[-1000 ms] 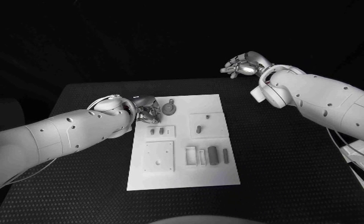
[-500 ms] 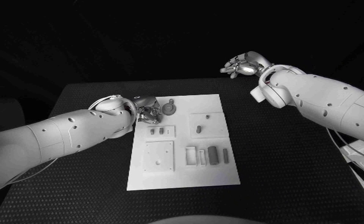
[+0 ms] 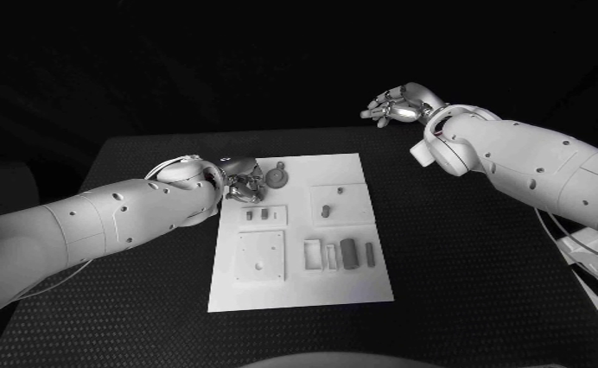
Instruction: Assemble the parts on the task board
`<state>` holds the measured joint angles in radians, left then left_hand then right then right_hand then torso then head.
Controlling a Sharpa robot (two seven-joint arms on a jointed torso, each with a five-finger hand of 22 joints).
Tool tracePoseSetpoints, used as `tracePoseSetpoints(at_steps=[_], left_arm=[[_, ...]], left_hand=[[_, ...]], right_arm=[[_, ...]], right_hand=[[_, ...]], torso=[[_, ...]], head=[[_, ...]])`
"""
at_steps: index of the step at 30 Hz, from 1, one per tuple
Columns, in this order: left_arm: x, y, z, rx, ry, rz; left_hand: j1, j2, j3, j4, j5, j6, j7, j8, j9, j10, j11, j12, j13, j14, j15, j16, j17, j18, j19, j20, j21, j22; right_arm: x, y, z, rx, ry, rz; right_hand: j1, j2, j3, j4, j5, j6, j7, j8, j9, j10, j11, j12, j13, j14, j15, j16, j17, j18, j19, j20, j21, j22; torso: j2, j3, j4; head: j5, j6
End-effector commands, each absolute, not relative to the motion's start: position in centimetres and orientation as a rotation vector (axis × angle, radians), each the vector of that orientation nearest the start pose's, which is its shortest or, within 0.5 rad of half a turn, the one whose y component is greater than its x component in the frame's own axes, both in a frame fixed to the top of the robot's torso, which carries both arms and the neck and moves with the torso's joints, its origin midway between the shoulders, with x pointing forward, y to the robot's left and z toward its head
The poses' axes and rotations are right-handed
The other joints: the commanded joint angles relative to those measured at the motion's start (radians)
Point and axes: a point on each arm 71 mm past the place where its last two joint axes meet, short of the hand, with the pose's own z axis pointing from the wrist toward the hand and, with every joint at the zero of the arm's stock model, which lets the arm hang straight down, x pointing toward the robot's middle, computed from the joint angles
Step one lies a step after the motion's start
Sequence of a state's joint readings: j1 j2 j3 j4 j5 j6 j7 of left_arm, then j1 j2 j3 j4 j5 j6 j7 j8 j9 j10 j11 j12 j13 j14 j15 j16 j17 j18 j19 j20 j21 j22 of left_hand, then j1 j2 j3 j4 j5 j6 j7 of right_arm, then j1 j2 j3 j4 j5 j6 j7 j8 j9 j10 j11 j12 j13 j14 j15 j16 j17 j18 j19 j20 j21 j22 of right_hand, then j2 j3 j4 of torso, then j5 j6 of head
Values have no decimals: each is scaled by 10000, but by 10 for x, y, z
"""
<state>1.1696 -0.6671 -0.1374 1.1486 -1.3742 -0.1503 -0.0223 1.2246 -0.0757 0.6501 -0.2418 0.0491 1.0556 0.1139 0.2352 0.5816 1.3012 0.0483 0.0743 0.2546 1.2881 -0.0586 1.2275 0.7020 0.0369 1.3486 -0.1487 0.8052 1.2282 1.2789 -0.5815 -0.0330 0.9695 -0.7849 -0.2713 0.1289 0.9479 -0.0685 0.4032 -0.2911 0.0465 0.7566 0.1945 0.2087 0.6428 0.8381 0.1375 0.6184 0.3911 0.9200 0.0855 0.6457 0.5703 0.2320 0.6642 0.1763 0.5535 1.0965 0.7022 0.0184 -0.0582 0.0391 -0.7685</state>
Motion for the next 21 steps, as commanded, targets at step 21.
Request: tracePoseSetpoints(at_steps=[21], left_arm=[[518, 221, -279, 2392, 20035, -4334]], left_hand=[[18, 67, 74, -85, 67, 8, 32, 64, -44, 16, 14, -16, 16, -120, -49, -68, -26, 1501, -126, -72, -97, 6]], right_arm=[[589, -236, -167, 4527, 16032, 8794]], right_hand=[[-8, 122, -54, 19, 7, -58, 219, 56, -16, 75, 8, 46, -37, 15, 35, -67, 23, -104, -59, 28, -56, 18]], torso=[[1, -22, 21]], head=[[-42, -33]])
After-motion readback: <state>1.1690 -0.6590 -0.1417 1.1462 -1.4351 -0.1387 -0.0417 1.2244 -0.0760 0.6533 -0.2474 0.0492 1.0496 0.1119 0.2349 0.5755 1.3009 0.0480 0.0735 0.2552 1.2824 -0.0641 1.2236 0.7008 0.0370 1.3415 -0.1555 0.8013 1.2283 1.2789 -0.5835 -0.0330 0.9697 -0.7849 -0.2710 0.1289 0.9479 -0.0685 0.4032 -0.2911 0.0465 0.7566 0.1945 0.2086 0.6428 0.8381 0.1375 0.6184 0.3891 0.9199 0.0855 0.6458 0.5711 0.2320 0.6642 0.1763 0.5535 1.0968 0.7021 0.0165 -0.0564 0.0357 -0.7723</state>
